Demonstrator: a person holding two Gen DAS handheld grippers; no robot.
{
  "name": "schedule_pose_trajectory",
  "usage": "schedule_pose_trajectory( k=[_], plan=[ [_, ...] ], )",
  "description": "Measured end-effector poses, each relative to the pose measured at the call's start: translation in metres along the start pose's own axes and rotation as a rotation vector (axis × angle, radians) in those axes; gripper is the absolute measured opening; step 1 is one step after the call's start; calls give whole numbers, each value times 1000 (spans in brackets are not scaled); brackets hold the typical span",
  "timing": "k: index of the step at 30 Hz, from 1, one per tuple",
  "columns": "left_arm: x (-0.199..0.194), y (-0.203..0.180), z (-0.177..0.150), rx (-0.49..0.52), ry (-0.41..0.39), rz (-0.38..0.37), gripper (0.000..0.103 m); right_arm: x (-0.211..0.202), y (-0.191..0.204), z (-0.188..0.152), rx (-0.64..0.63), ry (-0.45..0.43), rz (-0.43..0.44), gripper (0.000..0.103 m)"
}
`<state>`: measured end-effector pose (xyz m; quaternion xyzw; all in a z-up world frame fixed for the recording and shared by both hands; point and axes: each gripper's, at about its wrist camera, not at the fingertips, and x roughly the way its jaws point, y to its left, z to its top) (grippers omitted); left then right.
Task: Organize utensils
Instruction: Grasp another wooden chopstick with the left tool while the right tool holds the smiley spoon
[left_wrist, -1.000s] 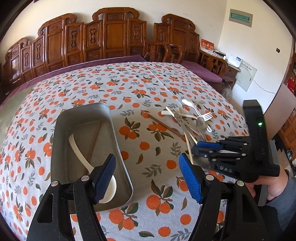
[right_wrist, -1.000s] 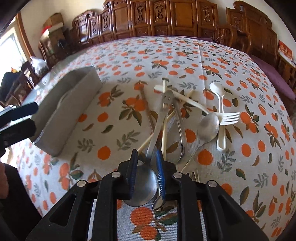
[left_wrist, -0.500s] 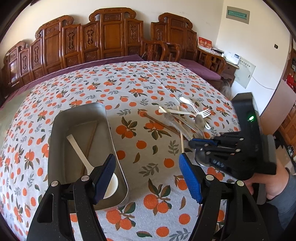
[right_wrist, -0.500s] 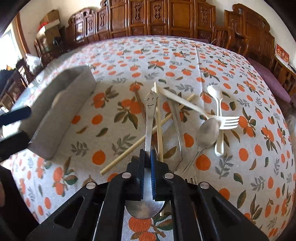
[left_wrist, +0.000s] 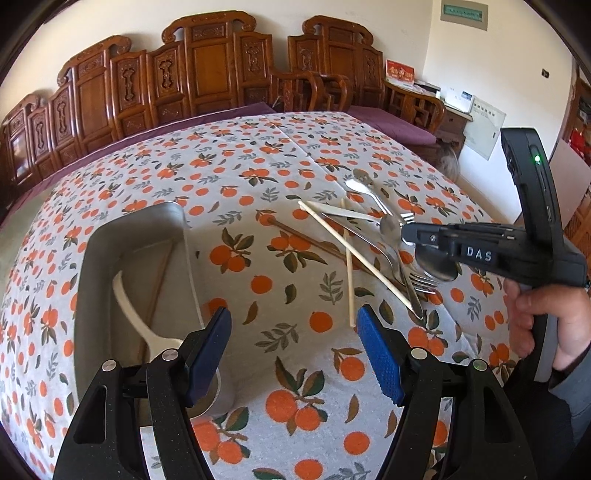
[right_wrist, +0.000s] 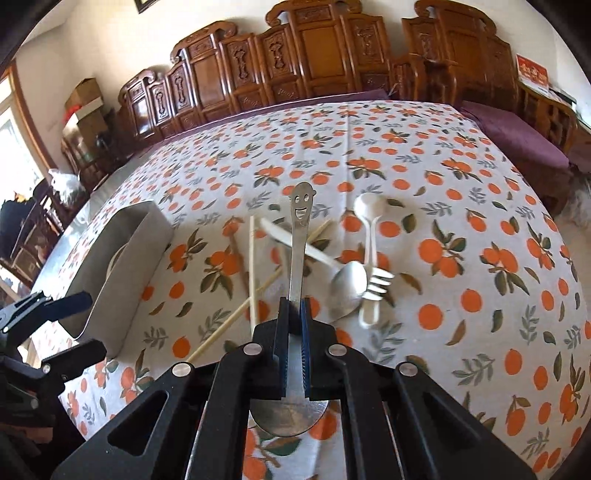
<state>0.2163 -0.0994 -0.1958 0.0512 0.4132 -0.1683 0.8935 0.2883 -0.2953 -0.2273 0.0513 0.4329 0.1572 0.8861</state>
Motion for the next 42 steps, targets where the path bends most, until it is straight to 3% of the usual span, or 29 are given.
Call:
schedule_pose_trajectory(
  k=[12,20,24,30,38,42],
  plan=[
    [33,-30,20,10,43,14,67,-5,-32,1,46,-14,-42,7],
    [67,-48,39,-41,77,-13,49,-5,-43,0,74,-11,-35,7],
    [86,-53,48,-63,101,-12,46,-5,-44,1,81,-13,-23,7],
    [115,-44,57,-141,165,-14,31,-4,-44,2,86,-14,-11,7],
    [123,-34,64,-239,182,-67,5,-2,-41,2,83,-15,-4,7],
    [118,-35,66,-237,178,-71,4,-1,-37,1,73,-11,-4,7]
  ],
)
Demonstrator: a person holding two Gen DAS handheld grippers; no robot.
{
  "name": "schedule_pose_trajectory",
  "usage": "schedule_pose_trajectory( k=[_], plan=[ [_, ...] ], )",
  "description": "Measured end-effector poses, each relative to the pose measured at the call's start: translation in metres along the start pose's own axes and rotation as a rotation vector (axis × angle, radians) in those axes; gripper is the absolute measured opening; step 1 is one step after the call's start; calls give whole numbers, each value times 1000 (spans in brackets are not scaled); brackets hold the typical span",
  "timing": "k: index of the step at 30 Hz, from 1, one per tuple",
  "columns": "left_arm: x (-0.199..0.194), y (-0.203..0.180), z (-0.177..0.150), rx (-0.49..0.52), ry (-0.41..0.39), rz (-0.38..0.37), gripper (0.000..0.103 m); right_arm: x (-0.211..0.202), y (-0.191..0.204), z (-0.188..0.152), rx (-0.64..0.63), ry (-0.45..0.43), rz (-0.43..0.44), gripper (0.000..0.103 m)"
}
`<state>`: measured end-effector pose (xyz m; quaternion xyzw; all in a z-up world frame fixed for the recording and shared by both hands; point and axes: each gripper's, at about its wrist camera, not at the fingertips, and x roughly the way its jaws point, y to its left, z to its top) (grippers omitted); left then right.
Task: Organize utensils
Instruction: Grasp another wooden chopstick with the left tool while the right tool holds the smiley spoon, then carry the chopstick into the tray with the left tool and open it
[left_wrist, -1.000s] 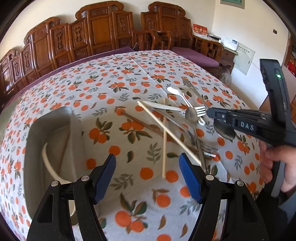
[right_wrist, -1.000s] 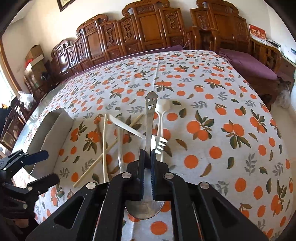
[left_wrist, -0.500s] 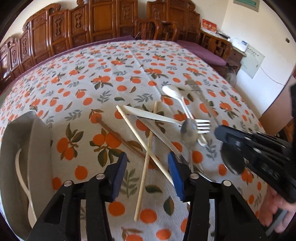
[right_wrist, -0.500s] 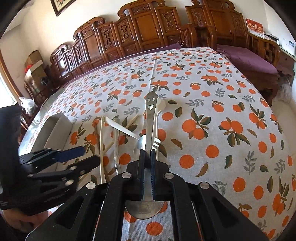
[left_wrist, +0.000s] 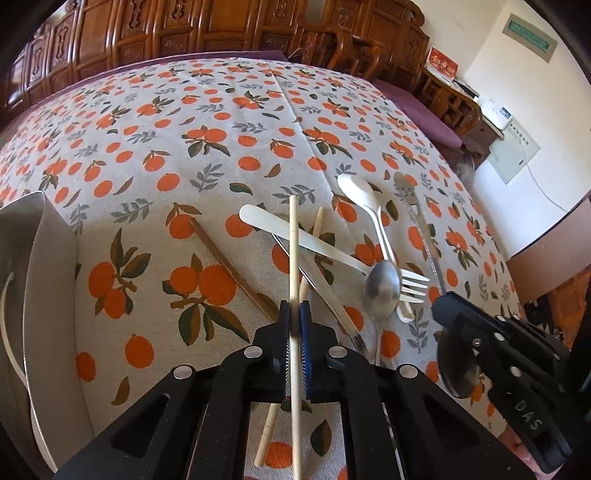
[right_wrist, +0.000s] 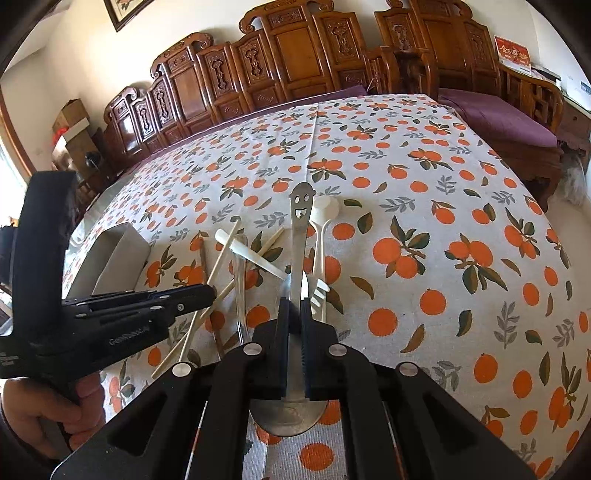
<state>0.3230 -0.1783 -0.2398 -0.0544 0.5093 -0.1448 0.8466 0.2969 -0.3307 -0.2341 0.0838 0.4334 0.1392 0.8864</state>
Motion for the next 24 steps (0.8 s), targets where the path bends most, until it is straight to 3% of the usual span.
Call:
schedule_pose_trajectory(
  k=[12,24],
  plan=[
    [-49,3,-6,76,-70,29,4,-1,17,0,-37,2,29,7],
    [-103,45,-12,99,-137,97,4,-3,57,-2,-126,1,68,7]
  ],
)
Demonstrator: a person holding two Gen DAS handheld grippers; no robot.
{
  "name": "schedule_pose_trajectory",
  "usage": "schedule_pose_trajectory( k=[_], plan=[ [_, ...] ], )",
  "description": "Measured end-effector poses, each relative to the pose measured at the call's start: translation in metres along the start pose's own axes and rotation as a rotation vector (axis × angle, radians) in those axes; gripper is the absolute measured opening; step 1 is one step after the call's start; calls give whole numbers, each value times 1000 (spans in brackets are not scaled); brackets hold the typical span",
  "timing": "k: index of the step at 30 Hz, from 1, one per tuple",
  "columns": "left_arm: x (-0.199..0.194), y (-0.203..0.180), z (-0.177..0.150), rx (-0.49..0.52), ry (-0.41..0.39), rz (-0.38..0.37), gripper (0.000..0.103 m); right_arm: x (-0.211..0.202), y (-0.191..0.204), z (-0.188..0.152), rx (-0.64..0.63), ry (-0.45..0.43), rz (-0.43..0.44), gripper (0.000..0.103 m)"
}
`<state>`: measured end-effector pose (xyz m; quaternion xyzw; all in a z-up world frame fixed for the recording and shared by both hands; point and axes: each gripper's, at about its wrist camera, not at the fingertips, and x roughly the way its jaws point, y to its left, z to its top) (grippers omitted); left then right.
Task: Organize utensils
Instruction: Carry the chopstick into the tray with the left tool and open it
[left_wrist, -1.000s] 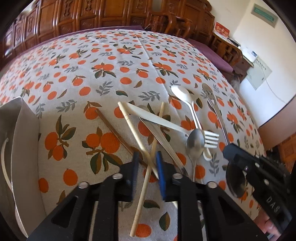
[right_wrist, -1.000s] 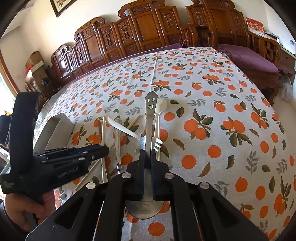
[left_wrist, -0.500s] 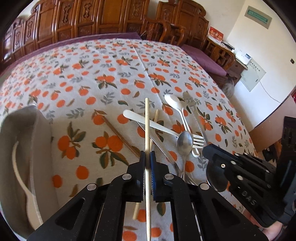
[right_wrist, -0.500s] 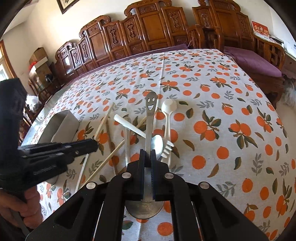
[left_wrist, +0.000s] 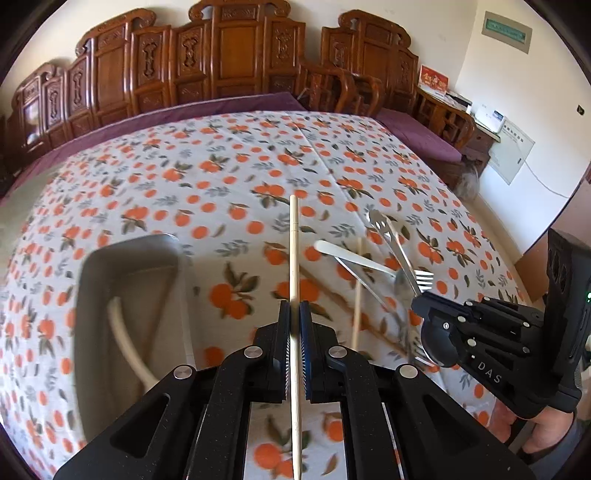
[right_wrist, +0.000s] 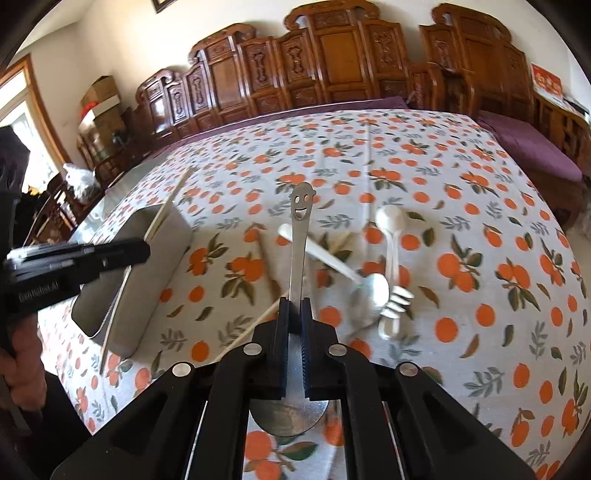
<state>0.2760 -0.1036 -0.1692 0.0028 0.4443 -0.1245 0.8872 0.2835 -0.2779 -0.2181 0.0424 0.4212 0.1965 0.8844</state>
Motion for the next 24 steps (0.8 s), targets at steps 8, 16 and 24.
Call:
schedule_pose_trajectory(
  k=[8,16,24],
  plan=[
    [-35,33,0,-10,-53,5,4,6,36,-6,-80,30,28,7],
    [-50,59,-6,17,-97,67,4,7,44,-7,-93,37,34,7],
    [-23,102,-10,-38,-86,123,4,10,45,-6,-106,44,37,7]
  ],
)
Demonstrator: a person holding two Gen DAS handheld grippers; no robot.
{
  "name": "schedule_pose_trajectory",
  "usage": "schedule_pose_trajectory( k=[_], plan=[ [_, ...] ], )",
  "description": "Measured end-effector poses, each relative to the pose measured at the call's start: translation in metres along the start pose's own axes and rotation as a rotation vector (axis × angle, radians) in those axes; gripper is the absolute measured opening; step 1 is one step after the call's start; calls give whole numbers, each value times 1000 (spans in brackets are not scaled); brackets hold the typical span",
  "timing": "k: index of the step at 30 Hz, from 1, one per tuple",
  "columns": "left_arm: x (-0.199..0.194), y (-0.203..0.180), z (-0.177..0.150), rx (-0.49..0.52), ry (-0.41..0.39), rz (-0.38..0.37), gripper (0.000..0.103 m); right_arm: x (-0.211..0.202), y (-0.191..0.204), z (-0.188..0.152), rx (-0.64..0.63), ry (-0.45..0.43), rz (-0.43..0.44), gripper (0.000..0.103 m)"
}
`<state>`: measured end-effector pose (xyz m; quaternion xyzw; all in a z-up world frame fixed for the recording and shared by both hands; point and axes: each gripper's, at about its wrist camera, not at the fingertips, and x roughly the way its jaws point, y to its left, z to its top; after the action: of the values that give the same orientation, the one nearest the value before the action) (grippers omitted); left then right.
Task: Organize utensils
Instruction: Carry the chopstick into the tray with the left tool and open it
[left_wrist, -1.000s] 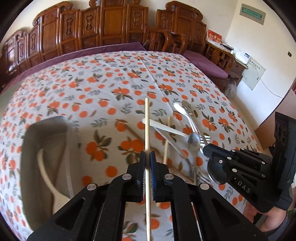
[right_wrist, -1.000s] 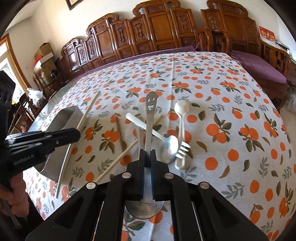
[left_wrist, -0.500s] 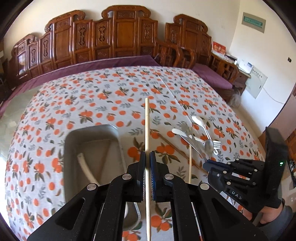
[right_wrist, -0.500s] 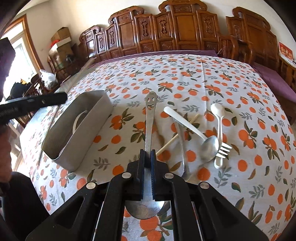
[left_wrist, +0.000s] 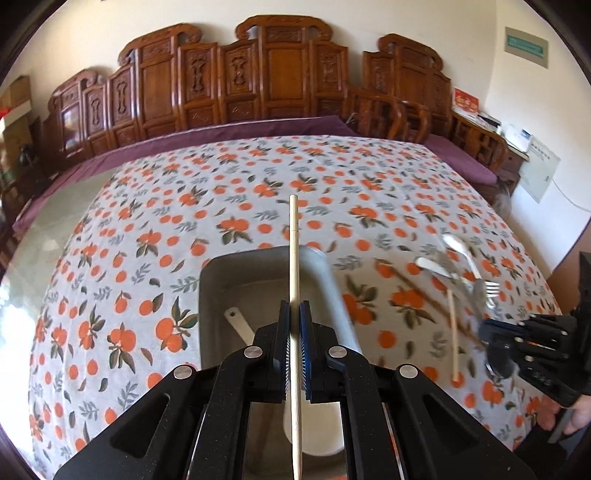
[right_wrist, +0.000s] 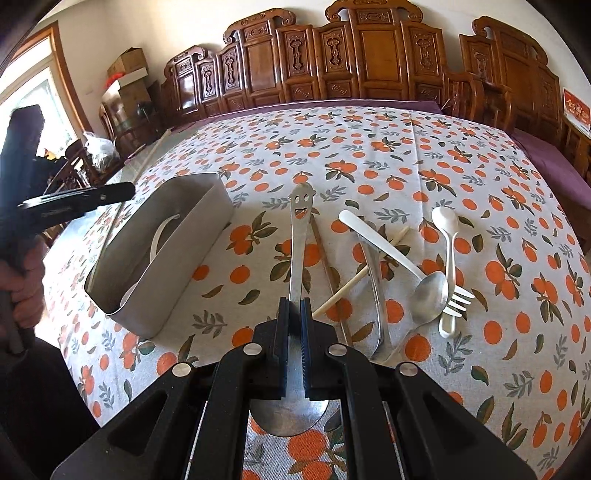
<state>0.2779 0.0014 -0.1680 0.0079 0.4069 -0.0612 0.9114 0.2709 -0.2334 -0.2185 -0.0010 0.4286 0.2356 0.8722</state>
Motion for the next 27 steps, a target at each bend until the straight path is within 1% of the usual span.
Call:
schedule_pose_trajectory(
  k=[4,8,14,17,21,22,25,27],
  plan=[
    [14,17,-9,-33,13,7,4,2,0,0,0,4,4,7],
    [26,27,-18,-60,54,1,4,7,4,1,-14,15,9,7],
    [32,29,-24,-40,93,21,4,11,12,3,-26,16,17,7],
    [35,29,-27,-29,107,31,4,13,12,1,-26,26,24,7],
    [36,31,-28,-34,120,39,5,11,8,1,-12,18,27,7],
    [34,31,-28,-33,116,42,6,11,7,1,-8,17,27,7],
    [29,32,-27,-31,98,44,14,10,6,0,-3,17,26,7],
    [25,33,-26,-30,89,41,15,11,6,-1,-1,21,24,7]
  ],
)
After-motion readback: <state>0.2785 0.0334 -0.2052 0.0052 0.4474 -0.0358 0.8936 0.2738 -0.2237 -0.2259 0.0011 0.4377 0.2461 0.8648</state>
